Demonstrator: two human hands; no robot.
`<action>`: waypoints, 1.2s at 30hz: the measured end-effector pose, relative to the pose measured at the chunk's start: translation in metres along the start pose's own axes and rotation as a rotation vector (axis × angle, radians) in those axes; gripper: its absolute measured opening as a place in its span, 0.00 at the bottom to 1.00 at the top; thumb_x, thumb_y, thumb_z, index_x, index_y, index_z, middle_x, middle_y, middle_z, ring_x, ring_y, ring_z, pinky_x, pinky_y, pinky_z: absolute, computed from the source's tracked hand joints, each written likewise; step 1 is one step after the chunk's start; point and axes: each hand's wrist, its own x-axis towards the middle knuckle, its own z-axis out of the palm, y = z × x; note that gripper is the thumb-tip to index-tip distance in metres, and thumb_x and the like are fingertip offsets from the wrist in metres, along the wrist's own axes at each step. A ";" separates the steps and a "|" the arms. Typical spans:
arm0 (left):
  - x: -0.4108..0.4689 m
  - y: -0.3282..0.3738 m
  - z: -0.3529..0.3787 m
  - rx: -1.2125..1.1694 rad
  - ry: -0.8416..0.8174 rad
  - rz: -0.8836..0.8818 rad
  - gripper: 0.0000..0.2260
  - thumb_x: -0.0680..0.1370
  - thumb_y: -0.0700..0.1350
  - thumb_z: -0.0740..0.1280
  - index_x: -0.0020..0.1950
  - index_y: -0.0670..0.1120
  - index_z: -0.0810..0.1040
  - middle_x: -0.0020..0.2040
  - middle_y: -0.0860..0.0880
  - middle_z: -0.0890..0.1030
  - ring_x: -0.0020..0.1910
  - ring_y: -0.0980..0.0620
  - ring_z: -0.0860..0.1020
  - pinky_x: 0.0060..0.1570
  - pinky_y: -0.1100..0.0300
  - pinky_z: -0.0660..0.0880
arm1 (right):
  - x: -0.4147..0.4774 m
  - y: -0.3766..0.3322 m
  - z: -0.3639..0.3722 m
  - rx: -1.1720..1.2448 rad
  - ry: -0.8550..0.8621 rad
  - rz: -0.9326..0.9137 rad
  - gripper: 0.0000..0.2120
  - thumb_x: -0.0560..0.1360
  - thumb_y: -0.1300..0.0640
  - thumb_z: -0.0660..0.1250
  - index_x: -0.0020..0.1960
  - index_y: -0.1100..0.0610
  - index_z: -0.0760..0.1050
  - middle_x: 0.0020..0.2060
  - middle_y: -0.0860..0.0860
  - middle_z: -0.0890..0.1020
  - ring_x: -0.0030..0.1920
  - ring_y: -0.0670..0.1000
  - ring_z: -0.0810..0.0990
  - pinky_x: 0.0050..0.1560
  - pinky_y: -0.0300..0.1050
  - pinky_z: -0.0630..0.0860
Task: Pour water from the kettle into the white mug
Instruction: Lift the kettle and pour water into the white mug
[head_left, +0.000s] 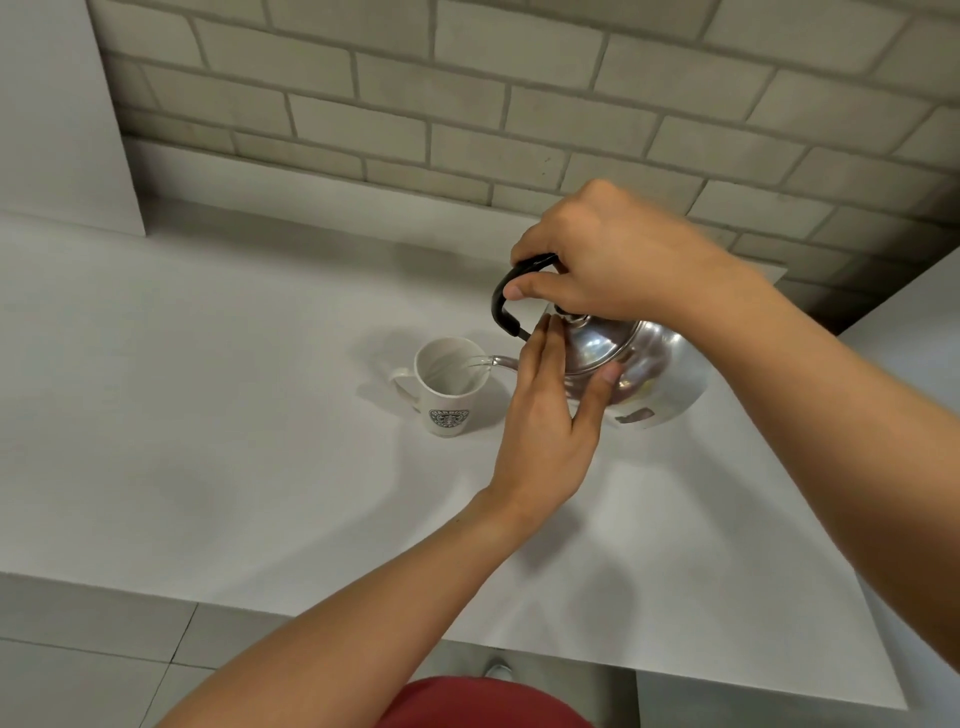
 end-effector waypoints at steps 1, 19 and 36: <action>0.000 0.001 0.000 -0.003 0.004 0.000 0.29 0.86 0.54 0.63 0.84 0.45 0.61 0.80 0.48 0.66 0.69 0.83 0.56 0.64 0.83 0.55 | 0.000 0.000 0.000 -0.009 0.003 -0.002 0.16 0.79 0.38 0.68 0.58 0.47 0.84 0.39 0.51 0.80 0.45 0.59 0.80 0.45 0.57 0.81; 0.004 0.016 -0.002 -0.047 0.029 -0.006 0.28 0.86 0.52 0.64 0.83 0.45 0.62 0.79 0.46 0.68 0.78 0.55 0.66 0.75 0.63 0.63 | 0.011 -0.002 -0.008 -0.119 -0.013 -0.016 0.16 0.79 0.39 0.67 0.56 0.48 0.84 0.40 0.52 0.78 0.49 0.64 0.82 0.42 0.54 0.79; 0.002 0.012 -0.003 -0.164 0.041 -0.043 0.26 0.85 0.55 0.64 0.82 0.51 0.64 0.75 0.50 0.70 0.76 0.55 0.69 0.71 0.44 0.73 | 0.019 -0.004 -0.004 -0.185 0.006 -0.063 0.16 0.80 0.39 0.67 0.56 0.50 0.84 0.40 0.52 0.77 0.46 0.64 0.82 0.37 0.49 0.74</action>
